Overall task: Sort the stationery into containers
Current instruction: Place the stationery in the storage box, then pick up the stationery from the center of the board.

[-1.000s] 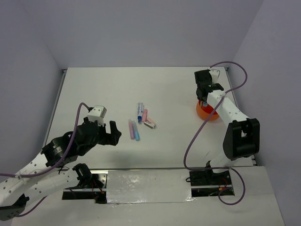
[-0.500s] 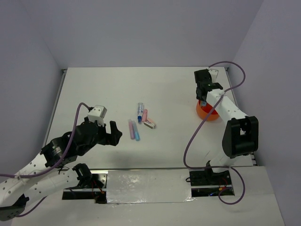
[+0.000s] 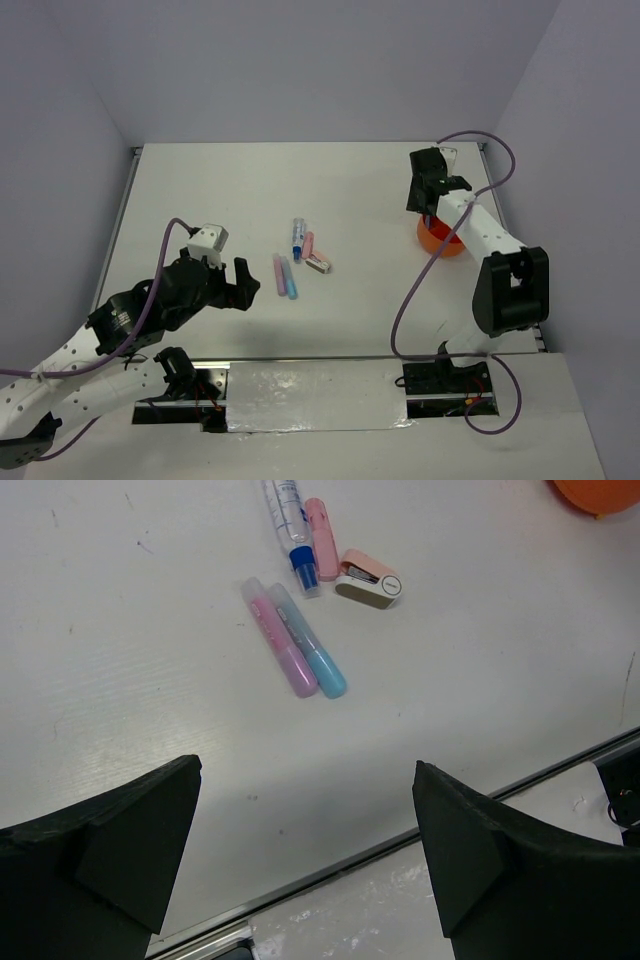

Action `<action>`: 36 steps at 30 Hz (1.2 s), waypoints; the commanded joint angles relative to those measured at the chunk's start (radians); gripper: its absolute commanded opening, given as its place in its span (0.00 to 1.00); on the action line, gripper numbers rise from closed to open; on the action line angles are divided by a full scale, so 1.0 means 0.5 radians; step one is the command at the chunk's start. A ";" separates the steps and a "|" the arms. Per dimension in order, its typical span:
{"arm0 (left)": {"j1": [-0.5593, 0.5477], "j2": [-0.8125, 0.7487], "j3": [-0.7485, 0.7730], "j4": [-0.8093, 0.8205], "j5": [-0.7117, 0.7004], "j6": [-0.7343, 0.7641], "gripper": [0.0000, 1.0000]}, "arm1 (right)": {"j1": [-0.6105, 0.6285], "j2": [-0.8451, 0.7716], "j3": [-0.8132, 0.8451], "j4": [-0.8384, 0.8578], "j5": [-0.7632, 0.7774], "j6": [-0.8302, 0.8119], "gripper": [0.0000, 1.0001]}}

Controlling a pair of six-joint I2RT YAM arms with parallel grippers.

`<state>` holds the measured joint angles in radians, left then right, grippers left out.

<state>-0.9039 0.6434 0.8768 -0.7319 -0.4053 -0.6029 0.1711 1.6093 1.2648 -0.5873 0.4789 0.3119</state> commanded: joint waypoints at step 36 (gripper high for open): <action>0.016 -0.142 0.014 -0.037 -0.226 -0.113 0.99 | 1.195 0.914 0.661 0.058 -0.016 0.729 0.56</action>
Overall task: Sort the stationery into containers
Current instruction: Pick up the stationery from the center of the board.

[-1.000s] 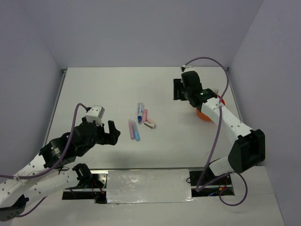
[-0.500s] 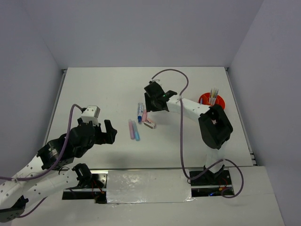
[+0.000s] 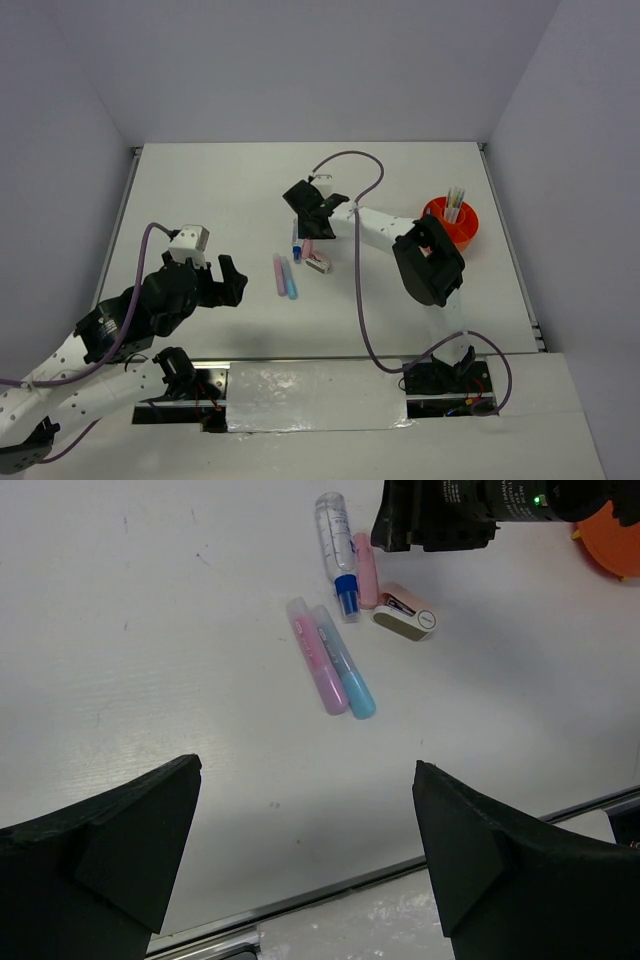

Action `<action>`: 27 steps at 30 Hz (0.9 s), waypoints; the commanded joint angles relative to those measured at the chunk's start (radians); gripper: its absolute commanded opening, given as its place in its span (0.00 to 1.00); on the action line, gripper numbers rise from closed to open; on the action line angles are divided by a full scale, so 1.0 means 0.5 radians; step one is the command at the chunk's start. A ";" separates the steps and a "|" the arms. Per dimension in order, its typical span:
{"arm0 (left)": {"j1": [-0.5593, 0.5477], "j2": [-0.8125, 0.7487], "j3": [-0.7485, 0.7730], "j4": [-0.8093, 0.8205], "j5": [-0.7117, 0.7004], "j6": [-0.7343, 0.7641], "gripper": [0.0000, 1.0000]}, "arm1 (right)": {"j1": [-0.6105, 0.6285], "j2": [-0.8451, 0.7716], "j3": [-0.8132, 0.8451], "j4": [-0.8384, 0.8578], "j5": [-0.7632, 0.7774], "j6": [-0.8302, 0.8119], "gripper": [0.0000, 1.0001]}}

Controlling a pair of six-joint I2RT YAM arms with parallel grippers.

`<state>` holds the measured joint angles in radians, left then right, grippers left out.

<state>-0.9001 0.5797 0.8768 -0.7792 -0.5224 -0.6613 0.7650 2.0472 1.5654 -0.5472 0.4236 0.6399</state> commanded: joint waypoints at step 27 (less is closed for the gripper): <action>0.005 -0.021 0.014 0.070 0.023 0.013 0.99 | -0.008 0.198 -0.013 -0.022 -0.013 0.190 0.49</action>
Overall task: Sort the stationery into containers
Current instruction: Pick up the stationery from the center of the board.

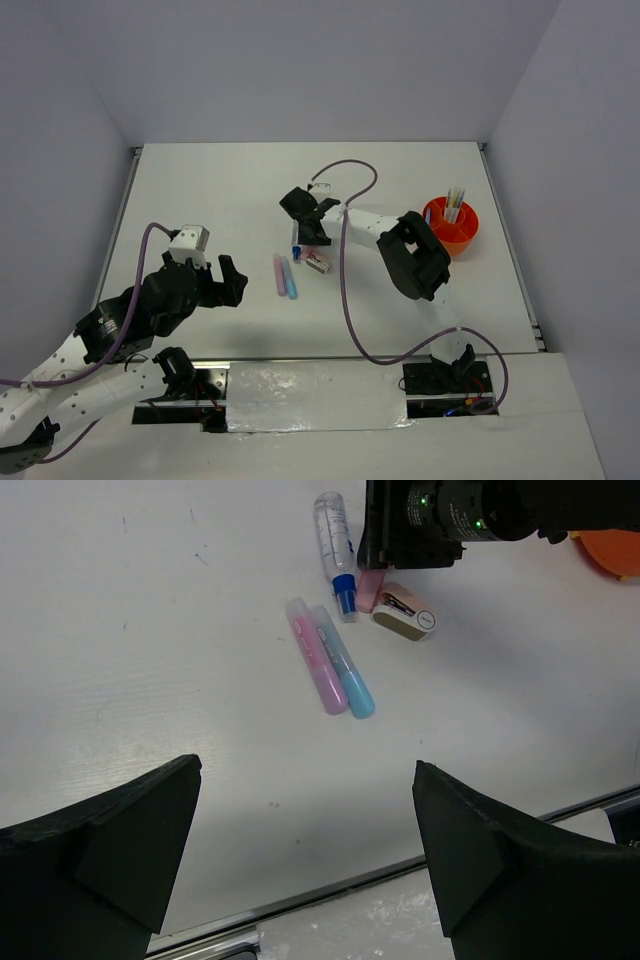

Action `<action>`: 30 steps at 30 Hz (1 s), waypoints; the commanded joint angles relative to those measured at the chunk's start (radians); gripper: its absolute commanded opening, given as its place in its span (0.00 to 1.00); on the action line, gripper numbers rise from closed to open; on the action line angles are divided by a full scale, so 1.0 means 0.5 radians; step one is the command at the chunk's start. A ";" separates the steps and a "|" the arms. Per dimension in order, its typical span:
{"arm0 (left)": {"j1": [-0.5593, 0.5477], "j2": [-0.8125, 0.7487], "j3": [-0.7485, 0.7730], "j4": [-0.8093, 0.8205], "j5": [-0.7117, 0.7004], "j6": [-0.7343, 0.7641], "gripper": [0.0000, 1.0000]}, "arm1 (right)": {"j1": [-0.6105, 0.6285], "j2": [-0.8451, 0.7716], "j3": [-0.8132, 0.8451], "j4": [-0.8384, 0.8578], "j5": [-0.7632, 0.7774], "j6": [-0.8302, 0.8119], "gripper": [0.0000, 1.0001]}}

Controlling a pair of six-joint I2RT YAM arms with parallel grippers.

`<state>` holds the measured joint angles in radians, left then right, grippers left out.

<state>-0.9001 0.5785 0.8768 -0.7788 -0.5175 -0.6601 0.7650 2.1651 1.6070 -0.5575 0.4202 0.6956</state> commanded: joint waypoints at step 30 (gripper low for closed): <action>0.002 -0.046 0.004 0.091 0.053 0.032 0.99 | -0.603 -0.986 -0.431 0.275 0.177 -0.933 0.03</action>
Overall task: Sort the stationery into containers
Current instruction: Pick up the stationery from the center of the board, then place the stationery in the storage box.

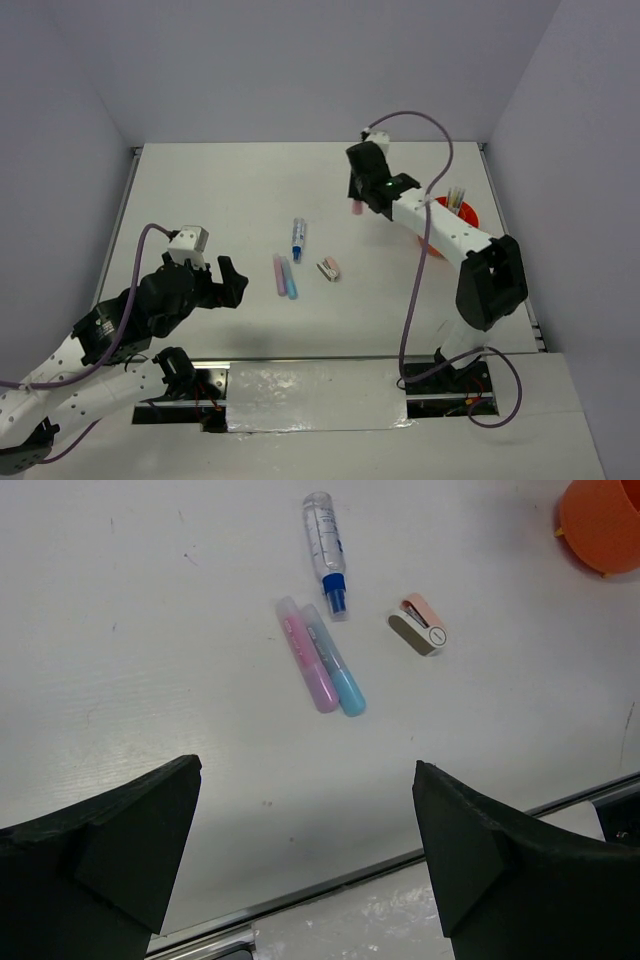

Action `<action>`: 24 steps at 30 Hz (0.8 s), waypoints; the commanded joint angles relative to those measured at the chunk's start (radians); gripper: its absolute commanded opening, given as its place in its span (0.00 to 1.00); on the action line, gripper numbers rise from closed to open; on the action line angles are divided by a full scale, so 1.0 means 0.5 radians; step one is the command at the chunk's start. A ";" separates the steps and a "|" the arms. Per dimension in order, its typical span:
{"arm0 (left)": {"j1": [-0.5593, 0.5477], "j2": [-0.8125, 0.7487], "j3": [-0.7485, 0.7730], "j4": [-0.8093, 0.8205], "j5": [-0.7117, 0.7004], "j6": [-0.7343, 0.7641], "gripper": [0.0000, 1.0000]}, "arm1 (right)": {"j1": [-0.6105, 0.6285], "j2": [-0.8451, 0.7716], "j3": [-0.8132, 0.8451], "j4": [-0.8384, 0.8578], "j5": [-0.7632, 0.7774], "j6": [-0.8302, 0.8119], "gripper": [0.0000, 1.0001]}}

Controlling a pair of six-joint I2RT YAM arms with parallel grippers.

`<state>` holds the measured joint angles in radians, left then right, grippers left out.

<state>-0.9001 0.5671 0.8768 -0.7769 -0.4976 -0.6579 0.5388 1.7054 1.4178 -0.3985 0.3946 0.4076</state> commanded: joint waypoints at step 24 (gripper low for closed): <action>0.005 0.016 -0.005 0.118 0.078 0.064 0.99 | -0.639 -0.211 -0.311 -0.182 0.822 -0.309 0.20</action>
<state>-0.9001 0.5678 0.8768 -0.7597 -0.4656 -0.6533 0.2180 1.6436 1.2690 -0.5278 0.7918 0.2626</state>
